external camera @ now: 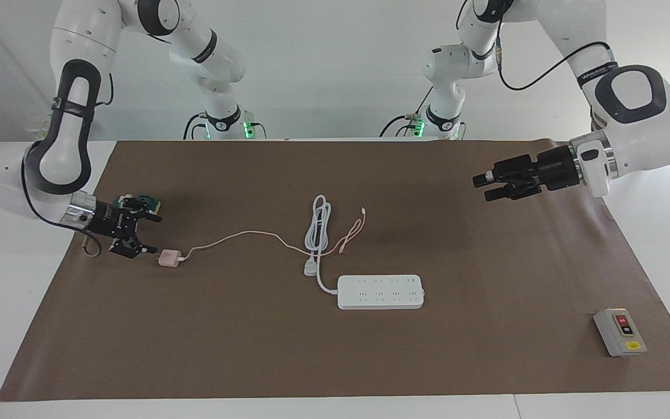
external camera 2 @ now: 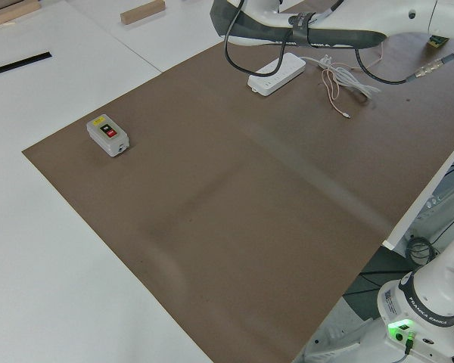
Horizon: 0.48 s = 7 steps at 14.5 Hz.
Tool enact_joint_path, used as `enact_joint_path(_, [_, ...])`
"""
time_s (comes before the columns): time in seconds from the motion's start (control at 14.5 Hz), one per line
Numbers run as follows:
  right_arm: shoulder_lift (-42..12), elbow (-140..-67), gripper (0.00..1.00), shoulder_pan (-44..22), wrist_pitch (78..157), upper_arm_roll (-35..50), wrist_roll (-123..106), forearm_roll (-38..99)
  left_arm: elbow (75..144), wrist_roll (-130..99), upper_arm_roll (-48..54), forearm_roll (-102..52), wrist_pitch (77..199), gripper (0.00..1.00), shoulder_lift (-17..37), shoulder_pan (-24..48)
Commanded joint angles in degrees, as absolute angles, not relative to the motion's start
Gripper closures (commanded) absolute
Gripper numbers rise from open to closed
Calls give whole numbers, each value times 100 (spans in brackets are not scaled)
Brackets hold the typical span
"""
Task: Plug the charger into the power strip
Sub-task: 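Reach the left gripper to the strip while the right gripper nears the charger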
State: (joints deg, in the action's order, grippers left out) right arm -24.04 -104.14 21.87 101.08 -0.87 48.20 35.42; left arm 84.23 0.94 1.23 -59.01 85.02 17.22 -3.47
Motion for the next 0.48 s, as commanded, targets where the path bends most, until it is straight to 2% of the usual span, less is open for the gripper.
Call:
enact_joint_path(0.0, [-2513, -10397, 0, 2294, 10178, -26, 4615, 3744, 8419, 315, 123, -6905, 8463, 0, 1994, -325])
enact_joint_path(0.21, [-2698, -10389, 0, 2285, 10458, -26, 4421, 3884, 8840, 1403, 141, -7995, 8569, 0, 2267, -159])
enact_joint_path(0.41, [-2707, -10380, 0, 2233, 10599, -26, 4324, 3955, 9507, 2204, 141, -8462, 8815, 0, 2241, 43])
